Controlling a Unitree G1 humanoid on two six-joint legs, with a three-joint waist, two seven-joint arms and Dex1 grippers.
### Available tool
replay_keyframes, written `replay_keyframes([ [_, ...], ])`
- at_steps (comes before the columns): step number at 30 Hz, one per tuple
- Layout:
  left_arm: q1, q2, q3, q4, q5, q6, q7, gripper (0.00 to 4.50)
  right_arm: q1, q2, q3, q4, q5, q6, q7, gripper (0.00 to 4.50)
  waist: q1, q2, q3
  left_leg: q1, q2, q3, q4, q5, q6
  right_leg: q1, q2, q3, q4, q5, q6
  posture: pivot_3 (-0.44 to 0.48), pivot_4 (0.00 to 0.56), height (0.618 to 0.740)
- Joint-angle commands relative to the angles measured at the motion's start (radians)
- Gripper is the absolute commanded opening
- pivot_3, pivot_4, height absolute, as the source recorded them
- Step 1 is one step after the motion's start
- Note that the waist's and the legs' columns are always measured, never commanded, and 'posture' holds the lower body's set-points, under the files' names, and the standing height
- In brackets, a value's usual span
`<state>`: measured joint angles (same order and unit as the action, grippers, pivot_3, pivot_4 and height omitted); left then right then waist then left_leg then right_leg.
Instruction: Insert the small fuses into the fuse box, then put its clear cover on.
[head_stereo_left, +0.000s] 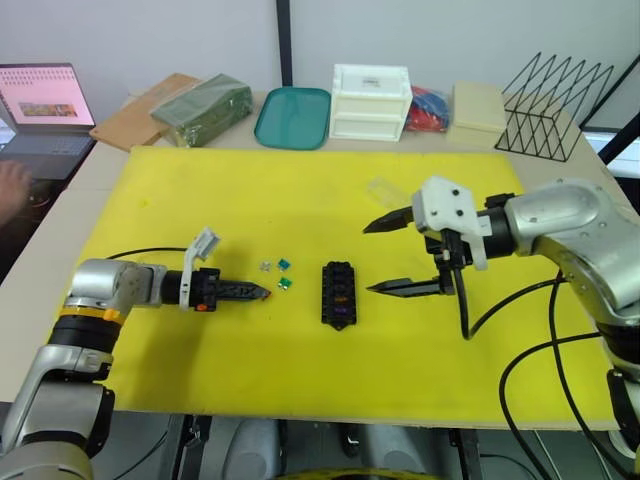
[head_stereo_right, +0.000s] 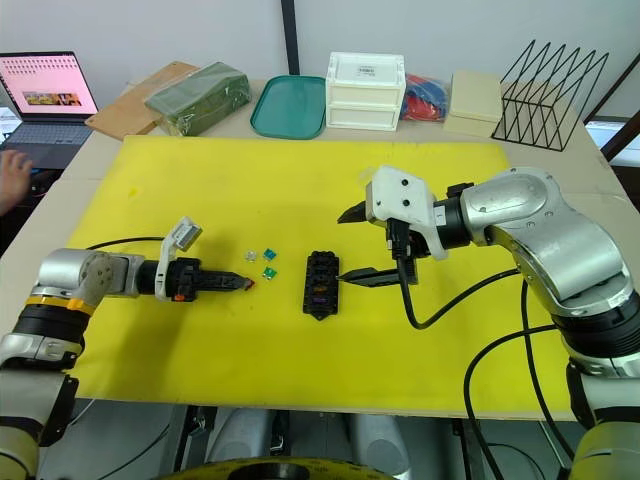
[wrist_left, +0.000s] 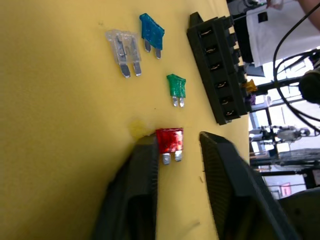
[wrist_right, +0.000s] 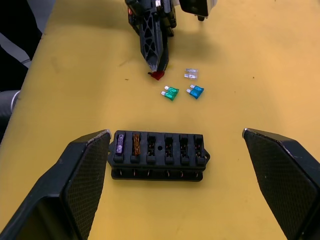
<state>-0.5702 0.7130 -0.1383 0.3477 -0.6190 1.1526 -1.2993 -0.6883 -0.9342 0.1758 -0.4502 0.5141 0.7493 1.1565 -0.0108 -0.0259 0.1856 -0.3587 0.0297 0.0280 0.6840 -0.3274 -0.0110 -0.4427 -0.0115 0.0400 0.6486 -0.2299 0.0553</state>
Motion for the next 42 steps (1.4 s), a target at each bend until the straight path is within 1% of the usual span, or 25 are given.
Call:
replay_keyframes([
  [1,0.020,-0.010,-0.036,0.007,0.029,-0.012,0.005,0.15,-0.025,0.000,-0.016,-0.030,-0.004,-0.009,-0.001,4.50,0.000,0.000,0.000,0.000,0.000,0.000,0.000,0.000,0.000,0.000,0.000,0.000,0.000,0.000,0.000,0.000,0.150,0.740],
  [2,0.021,-0.009,-0.037,0.008,0.032,-0.015,0.005,0.03,-0.026,-0.001,-0.016,-0.030,-0.003,-0.009,-0.002,4.50,0.000,0.001,-0.001,0.000,0.000,0.000,0.000,0.000,0.000,0.000,0.000,0.000,0.000,0.000,0.000,0.000,0.150,0.740],
  [9,0.038,0.014,-0.023,0.009,0.052,-0.064,-0.002,0.03,-0.031,0.003,-0.008,-0.024,-0.008,-0.013,-0.001,4.50,-0.002,0.002,-0.001,0.001,0.000,0.000,0.000,0.000,0.000,0.000,0.000,0.000,0.000,0.000,0.000,0.000,0.150,0.740],
  [11,0.052,0.023,0.004,-0.031,0.037,-0.096,-0.016,0.03,-0.033,0.004,-0.007,-0.024,-0.004,-0.005,-0.001,4.50,-0.003,0.002,-0.001,0.001,0.000,0.000,0.000,0.000,0.000,0.000,0.000,0.000,0.000,0.000,0.000,0.000,0.150,0.740],
  [13,0.062,0.023,0.054,-0.078,0.005,-0.124,-0.020,0.03,-0.040,0.008,-0.010,-0.028,0.019,0.035,-0.007,4.50,-0.004,0.002,-0.001,0.001,0.000,0.000,0.000,0.000,0.000,0.000,0.001,0.000,0.001,0.000,0.000,0.000,0.150,0.740],
  [15,0.083,0.007,0.130,-0.147,-0.030,-0.193,-0.018,0.03,-0.055,0.020,-0.016,-0.029,0.052,0.093,-0.021,4.50,-0.006,0.001,-0.001,0.001,0.001,0.000,0.000,0.000,0.000,0.000,0.000,0.000,0.001,0.000,0.000,0.000,0.150,0.740],
  [16,0.090,0.004,0.155,-0.179,-0.050,-0.201,-0.017,0.03,-0.065,0.028,-0.021,-0.029,0.072,0.133,-0.033,4.50,-0.005,0.001,0.000,0.000,0.001,0.000,0.000,0.000,0.000,-0.001,0.000,0.000,0.001,0.000,0.000,0.000,0.150,0.740],
  [20,0.106,-0.015,0.253,-0.358,-0.159,-0.175,0.017,0.03,-0.131,0.106,-0.061,-0.003,0.202,0.365,-0.123,4.50,-0.006,0.000,0.000,-0.001,0.003,-0.001,0.000,0.000,0.000,-0.002,0.000,0.001,0.001,0.000,0.000,0.000,0.150,0.740],
  [21,0.110,-0.022,0.272,-0.413,-0.193,-0.164,0.029,0.03,-0.148,0.144,-0.092,0.013,0.254,0.432,-0.151,4.50,-0.005,0.000,0.000,-0.002,0.003,-0.001,0.000,0.000,0.000,-0.002,0.000,0.001,0.001,0.000,0.000,0.000,0.150,0.740],
  [24,0.111,-0.040,0.297,-0.520,-0.261,-0.143,0.071,0.03,-0.197,0.237,-0.165,0.059,0.362,0.587,-0.230,4.50,-0.005,0.000,0.000,-0.002,0.003,-0.001,0.000,0.000,0.000,-0.002,-0.001,0.001,0.000,0.000,0.000,0.000,0.150,0.740],
  [28,0.092,-0.068,0.298,-0.604,-0.322,-0.134,0.126,0.03,-0.231,0.307,-0.211,0.088,0.426,0.696,-0.308,4.50,-0.005,0.000,0.000,-0.002,0.002,-0.001,0.000,0.000,0.000,-0.001,-0.002,0.001,0.000,0.000,0.000,0.000,0.150,0.740],
  [31,0.071,-0.087,0.290,-0.623,-0.345,-0.141,0.157,0.00,-0.255,0.361,-0.239,0.117,0.454,0.759,-0.369,3.85,-0.006,0.000,0.000,-0.002,0.002,-0.002,0.000,0.000,0.000,-0.001,-0.001,0.000,0.000,0.000,0.000,0.000,0.150,0.740],
  [34,0.059,-0.095,0.284,-0.625,-0.359,-0.143,0.177,0.00,-0.258,0.384,-0.249,0.107,0.484,0.790,-0.397,2.87,-0.007,0.000,0.000,-0.002,0.001,-0.001,0.000,0.000,0.000,-0.001,-0.001,0.000,0.000,0.000,0.000,0.000,0.150,0.740],
  [39,0.048,-0.097,0.272,-0.615,-0.365,-0.155,0.191,0.00,-0.263,0.413,-0.265,0.110,0.513,0.822,-0.443,1.09,-0.010,0.000,0.000,-0.002,0.001,-0.001,0.000,0.000,0.000,-0.002,0.000,0.000,0.000,0.000,0.000,0.000,0.150,0.740],
  [42,0.049,-0.095,0.269,-0.615,-0.367,-0.160,0.195,0.00,-0.271,0.428,-0.284,0.120,0.529,0.837,-0.465,1.09,-0.010,0.000,0.000,-0.002,0.001,-0.001,0.000,0.000,0.000,-0.002,0.001,0.000,0.000,0.000,0.000,0.000,0.150,0.740],
])
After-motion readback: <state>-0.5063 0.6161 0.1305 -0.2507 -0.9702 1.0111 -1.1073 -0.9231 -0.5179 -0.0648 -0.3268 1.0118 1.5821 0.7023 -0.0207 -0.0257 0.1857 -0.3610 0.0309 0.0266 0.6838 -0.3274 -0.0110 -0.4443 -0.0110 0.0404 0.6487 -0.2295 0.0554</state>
